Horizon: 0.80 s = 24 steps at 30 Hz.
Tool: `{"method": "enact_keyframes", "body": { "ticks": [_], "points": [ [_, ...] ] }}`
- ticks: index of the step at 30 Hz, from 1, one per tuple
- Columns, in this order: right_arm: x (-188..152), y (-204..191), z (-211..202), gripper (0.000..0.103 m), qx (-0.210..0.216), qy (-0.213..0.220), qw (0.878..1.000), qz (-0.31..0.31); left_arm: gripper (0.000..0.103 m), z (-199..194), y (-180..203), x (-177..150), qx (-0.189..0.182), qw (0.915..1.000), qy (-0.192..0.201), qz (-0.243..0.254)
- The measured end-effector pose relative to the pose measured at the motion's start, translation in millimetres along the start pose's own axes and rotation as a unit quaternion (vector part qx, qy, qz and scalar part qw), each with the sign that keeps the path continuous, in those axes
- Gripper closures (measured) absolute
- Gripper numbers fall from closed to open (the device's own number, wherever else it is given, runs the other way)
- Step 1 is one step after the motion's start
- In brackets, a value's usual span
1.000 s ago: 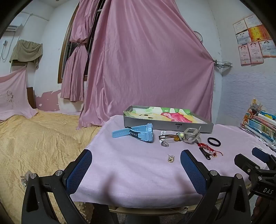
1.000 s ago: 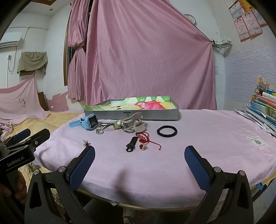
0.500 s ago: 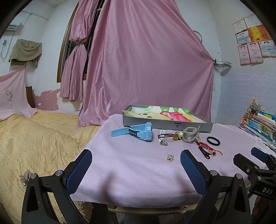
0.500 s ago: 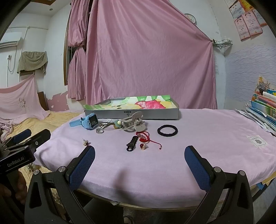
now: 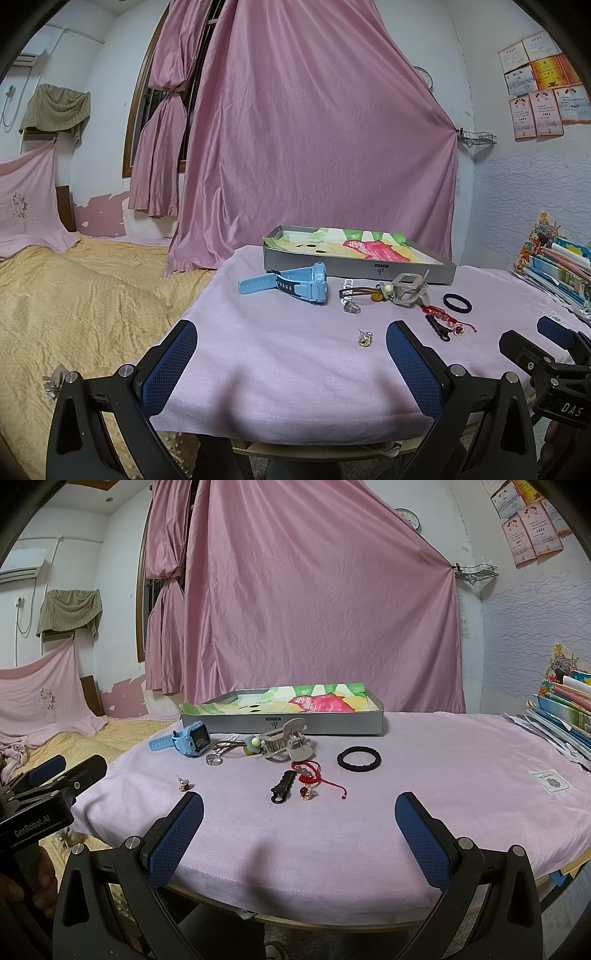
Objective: Organize jewelry
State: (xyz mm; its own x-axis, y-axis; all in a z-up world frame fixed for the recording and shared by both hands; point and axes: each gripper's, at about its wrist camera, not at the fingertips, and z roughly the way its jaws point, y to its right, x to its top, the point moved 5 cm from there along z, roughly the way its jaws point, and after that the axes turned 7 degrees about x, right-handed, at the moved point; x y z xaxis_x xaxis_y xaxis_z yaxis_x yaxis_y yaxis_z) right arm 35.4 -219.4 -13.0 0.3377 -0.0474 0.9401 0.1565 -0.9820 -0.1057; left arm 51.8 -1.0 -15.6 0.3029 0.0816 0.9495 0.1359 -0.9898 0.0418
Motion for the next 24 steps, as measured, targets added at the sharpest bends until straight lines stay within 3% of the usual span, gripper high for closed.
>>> {"method": "enact_keyframes", "body": {
  "ticks": [24],
  "points": [
    [-1.1,0.0,2.3,0.001,0.0,-0.001,1.0,0.0,0.0,-0.4,-0.5,-0.4,0.0,1.0,0.001,-0.001]
  ]
}}
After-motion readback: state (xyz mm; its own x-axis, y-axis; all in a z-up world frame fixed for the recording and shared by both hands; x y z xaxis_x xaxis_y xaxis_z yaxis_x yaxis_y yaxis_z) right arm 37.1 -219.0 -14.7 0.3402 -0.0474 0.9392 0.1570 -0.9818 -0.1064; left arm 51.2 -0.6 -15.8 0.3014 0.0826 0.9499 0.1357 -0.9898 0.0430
